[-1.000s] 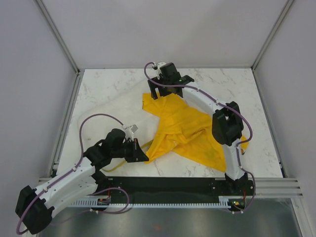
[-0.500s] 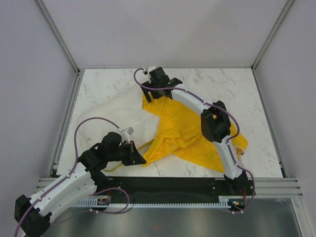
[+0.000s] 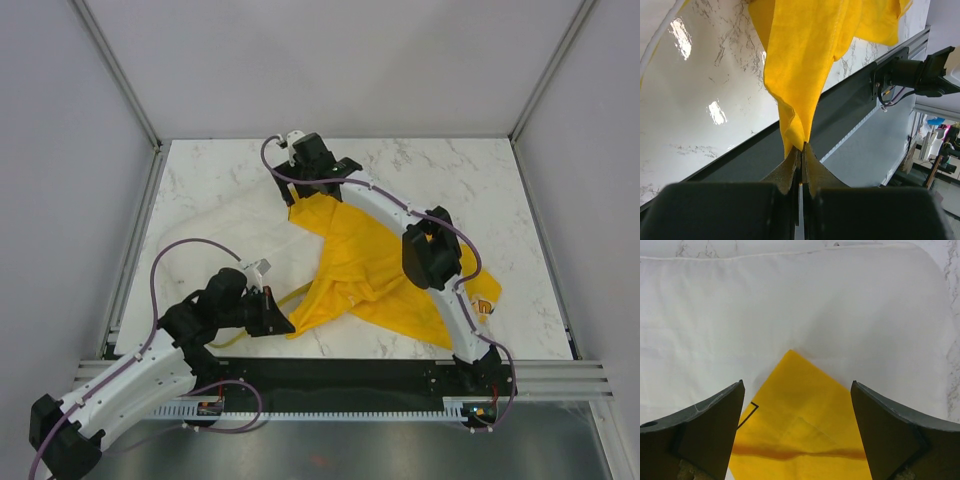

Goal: Put the pillow into the pillowcase

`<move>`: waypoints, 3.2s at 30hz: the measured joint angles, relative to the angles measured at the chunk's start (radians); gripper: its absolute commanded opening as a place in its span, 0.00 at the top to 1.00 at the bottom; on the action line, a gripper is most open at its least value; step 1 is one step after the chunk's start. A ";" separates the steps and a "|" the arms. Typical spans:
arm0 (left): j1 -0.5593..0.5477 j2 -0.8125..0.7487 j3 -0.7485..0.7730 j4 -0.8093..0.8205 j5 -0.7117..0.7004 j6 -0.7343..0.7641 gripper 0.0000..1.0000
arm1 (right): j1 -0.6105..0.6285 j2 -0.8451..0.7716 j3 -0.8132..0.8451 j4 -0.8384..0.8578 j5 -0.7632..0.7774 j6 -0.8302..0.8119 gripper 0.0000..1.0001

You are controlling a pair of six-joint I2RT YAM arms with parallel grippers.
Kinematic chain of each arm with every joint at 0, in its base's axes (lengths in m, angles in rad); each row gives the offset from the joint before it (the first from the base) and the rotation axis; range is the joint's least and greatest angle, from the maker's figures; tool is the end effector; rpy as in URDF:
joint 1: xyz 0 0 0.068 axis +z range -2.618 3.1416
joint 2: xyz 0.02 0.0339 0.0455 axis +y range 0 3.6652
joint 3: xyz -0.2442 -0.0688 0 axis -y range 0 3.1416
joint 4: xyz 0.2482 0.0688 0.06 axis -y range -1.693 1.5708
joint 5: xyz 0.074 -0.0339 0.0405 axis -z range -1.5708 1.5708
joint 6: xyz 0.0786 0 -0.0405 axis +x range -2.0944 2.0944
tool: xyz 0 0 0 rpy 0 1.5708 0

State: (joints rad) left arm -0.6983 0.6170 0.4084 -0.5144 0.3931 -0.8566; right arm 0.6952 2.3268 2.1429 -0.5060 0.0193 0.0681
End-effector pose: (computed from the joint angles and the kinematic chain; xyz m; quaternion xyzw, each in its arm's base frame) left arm 0.1231 -0.1426 0.1651 0.0094 0.8975 -0.4098 0.1626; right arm 0.4312 0.3577 0.2077 -0.2751 0.8617 0.1507 0.3989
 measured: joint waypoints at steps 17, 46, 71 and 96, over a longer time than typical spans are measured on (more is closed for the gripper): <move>0.000 0.014 0.021 -0.017 -0.026 0.002 0.98 | 0.005 0.008 0.103 -0.071 0.214 -0.023 1.00; -0.005 -0.126 1.175 -0.344 -0.585 0.408 0.98 | -0.438 -1.385 -0.099 -0.161 0.795 0.230 1.00; 0.334 0.534 0.853 0.005 -0.505 0.291 0.98 | -0.870 -0.913 -0.545 -0.143 0.505 0.379 1.00; 0.395 0.904 1.091 0.105 -0.556 0.282 0.00 | -0.817 -0.680 -0.520 0.015 0.009 0.412 0.06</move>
State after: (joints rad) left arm -0.3035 1.5208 1.4994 -0.4091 -0.1627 -0.5751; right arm -0.1219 1.6466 1.6230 -0.4908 0.0284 0.4805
